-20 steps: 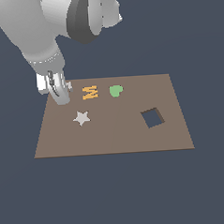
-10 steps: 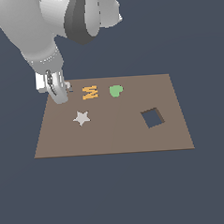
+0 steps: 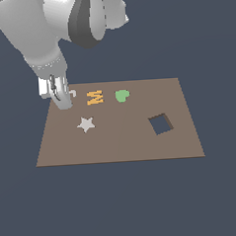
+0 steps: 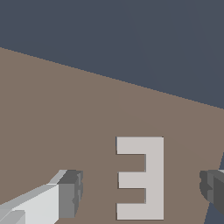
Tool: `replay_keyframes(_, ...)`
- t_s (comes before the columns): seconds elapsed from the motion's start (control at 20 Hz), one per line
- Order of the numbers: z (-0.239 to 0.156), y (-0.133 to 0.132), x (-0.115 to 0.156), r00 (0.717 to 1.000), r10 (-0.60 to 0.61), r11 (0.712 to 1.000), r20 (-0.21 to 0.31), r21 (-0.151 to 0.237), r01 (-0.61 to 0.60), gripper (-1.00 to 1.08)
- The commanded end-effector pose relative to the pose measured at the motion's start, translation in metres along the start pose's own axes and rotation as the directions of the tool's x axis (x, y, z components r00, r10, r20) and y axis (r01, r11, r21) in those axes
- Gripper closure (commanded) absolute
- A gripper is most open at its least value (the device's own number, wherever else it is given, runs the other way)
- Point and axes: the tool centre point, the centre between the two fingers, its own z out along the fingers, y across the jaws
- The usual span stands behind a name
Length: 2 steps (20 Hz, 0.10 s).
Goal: Insert a designated object into the corresponding slot on a board.
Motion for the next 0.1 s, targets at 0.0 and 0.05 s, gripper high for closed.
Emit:
replay_keyframes(0.0, 0.0000, -0.0001, 0.0000, 1.000, 0.000, 1.000, 0.000, 0.000, 0.000, -0.92)
replay_keyframes(0.05, 0.0000, -0.0001, 0.0000, 1.000, 0.000, 1.000, 0.000, 0.000, 0.000, -0.92)
